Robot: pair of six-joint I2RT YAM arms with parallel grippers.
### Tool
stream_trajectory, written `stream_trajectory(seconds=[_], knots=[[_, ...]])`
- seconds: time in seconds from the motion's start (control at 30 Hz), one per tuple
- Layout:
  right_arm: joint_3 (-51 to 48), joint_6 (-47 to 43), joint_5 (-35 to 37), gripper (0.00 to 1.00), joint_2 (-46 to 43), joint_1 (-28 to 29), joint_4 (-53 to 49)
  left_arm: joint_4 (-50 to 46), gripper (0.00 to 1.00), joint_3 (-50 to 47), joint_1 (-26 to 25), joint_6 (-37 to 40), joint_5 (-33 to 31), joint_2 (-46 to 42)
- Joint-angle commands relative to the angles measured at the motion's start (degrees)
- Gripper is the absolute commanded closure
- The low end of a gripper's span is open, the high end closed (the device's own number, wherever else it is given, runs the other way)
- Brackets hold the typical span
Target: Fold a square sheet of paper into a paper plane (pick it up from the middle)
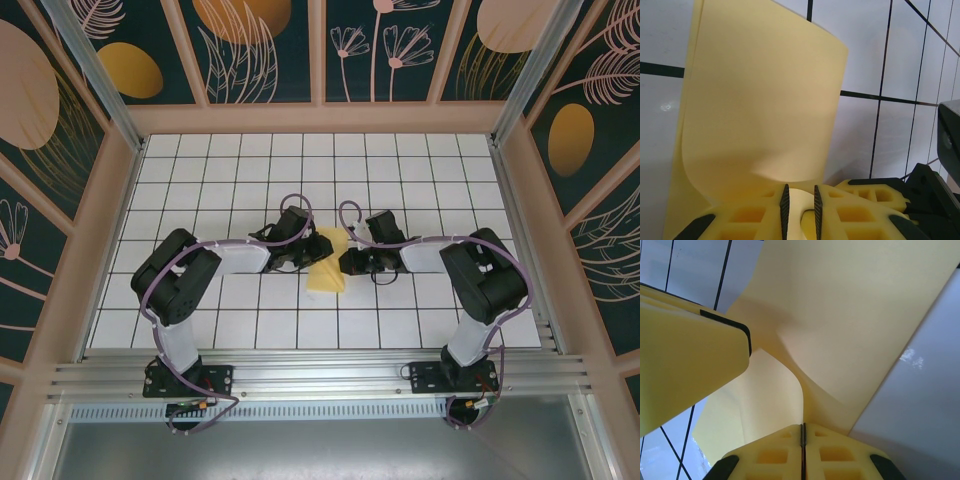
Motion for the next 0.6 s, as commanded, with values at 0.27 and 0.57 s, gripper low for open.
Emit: stream_trajectory(seconds=[0.27, 0.57], knots=[[-0.16, -0.3, 1.45, 0.84, 2.11, 0.59, -1.54, 0.45, 0.78, -4.19, 0.02, 0.25, -1.34, 1.18], [1.03, 2.34, 4.68, 0.7, -4.05, 0.57, -4.58, 0.06, 0.78, -4.78, 0.03, 0.95, -1.54, 1.6]])
